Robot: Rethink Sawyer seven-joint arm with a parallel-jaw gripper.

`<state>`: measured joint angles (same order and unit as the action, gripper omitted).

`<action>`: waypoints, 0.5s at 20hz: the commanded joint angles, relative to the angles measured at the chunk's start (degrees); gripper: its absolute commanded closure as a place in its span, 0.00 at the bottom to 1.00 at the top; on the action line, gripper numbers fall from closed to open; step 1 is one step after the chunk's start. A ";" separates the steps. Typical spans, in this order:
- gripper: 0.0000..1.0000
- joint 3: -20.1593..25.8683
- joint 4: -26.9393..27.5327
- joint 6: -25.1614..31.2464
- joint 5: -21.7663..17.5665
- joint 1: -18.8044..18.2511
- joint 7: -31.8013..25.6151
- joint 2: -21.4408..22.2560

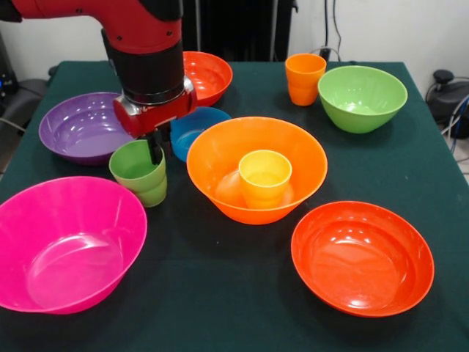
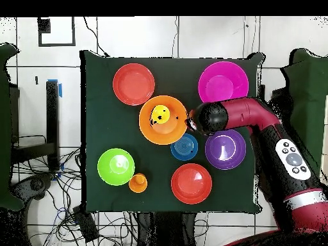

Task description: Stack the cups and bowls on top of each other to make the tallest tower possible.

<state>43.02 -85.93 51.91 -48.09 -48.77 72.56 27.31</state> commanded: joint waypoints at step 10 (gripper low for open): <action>1.00 -1.76 7.21 7.14 -0.93 3.58 -13.26 1.26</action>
<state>43.01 -83.44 52.63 -48.08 -47.55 72.56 28.91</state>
